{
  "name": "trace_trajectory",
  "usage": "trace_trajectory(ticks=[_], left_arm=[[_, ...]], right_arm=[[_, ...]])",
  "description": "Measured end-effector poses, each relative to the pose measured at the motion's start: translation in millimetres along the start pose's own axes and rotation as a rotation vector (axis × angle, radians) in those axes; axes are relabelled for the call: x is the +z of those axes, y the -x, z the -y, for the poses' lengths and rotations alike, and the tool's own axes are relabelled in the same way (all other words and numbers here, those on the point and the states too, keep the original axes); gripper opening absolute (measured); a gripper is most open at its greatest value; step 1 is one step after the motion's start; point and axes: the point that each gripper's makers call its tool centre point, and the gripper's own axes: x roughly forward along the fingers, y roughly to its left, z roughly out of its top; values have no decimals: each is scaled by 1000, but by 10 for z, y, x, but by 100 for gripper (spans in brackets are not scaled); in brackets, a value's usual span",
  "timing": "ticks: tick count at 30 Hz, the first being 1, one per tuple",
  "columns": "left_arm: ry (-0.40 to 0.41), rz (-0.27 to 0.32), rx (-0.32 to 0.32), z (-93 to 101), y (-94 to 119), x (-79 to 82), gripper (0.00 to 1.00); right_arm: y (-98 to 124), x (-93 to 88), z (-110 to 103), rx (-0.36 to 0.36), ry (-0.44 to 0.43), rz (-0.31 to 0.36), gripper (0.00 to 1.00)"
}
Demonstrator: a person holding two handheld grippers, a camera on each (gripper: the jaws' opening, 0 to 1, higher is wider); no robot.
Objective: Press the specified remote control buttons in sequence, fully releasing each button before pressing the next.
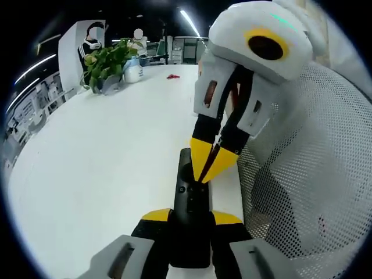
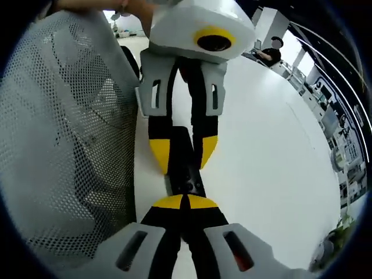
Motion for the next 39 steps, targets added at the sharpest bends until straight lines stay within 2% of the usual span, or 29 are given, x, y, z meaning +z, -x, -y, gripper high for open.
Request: trace_trajectory(ticks=[4,16,23,25,26,28,29,33,39], left_arm=[[2,1,1,2,2,3,25],[8,4,-1,6,9,3,25],[22,11,-3,5,12,2,25],[21,11,-3,4,11,-1,25],[20,11,-2,4,11,-1,25],[20,12,0,3,10,-2,25],[19,12,1,2,10,-2,25],[21,13,1,3,9,-1,25],[19,13,1,0,6,-4,25]], right_arm=[[-29,33,-36,-2,76,-23,0],[-51,42,-52,-16,198,-52,0],[-66,45,-55,22,284,-139,0],[-66,42,-55,28,344,-175,0],[-71,47,-60,22,406,-187,0],[-76,50,-72,-1,515,-178,0],[-73,45,-80,-11,532,-171,0],[-73,31,-81,-35,529,-149,0],[-64,47,-52,-23,404,-136,0]])
